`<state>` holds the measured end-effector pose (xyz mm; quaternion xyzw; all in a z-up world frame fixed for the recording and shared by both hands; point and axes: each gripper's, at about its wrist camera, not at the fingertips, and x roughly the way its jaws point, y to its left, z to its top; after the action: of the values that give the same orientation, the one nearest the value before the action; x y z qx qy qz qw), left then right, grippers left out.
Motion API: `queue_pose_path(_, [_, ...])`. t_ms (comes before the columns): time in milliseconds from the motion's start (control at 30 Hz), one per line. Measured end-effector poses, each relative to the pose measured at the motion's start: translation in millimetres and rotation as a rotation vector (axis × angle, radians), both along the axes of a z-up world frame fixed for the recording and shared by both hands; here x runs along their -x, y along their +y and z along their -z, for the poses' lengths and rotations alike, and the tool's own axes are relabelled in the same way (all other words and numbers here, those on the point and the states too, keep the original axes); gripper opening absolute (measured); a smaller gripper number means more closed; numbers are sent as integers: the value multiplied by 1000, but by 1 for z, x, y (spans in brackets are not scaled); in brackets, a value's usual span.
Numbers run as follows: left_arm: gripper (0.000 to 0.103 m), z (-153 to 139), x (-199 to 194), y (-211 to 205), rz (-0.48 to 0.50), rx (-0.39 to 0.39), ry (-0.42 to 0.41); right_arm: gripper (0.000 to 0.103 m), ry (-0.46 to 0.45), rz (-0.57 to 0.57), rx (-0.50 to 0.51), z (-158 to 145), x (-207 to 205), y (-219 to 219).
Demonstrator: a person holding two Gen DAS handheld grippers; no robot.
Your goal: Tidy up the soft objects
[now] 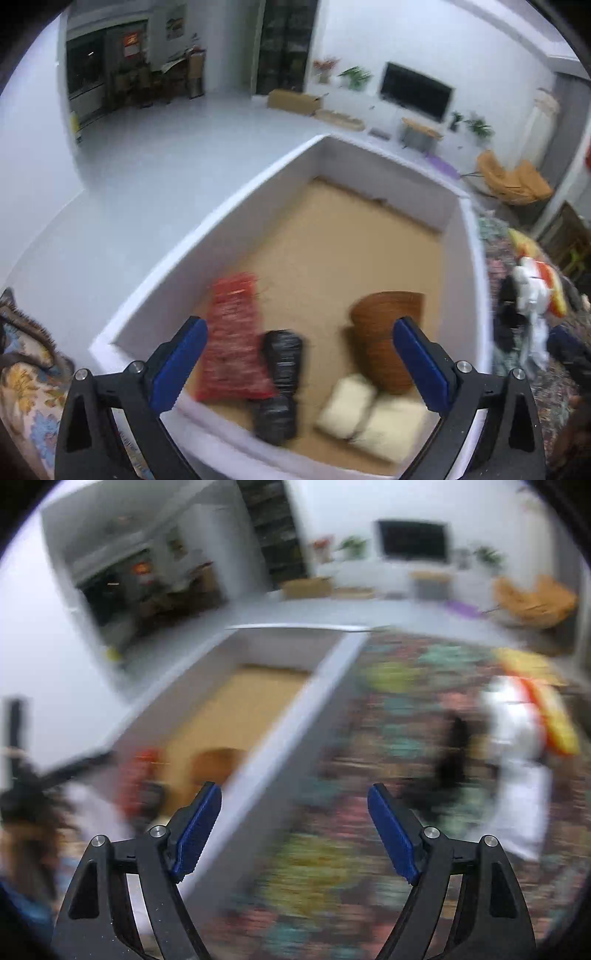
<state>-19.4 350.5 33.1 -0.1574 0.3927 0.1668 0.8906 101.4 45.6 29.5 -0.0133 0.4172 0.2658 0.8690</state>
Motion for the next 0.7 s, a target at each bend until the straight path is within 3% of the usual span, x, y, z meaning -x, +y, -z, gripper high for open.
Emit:
queue_pose_path(133, [100, -17, -17, -57, 165, 4, -48, 84, -69, 201, 152, 44, 6, -84])
queue_pose_path(233, [100, -20, -22, -116, 315, 4, -79, 84, -22, 388, 232, 89, 10, -162])
queue_pose_path(367, [100, -10, -35, -202, 499, 41, -85, 84, 43, 571, 241, 105, 6, -228])
queue_pose_path(467, [100, 18, -46, -258, 588, 69, -24, 84, 61, 665, 215, 105, -2, -257])
queue_pose_path(567, [100, 60, -69, -294, 607, 77, 56, 84, 83, 707, 231, 115, -12, -266])
queue_pose_path(700, [100, 115, -100, -312, 592, 7, 141, 86, 107, 711, 237, 123, -13, -271])
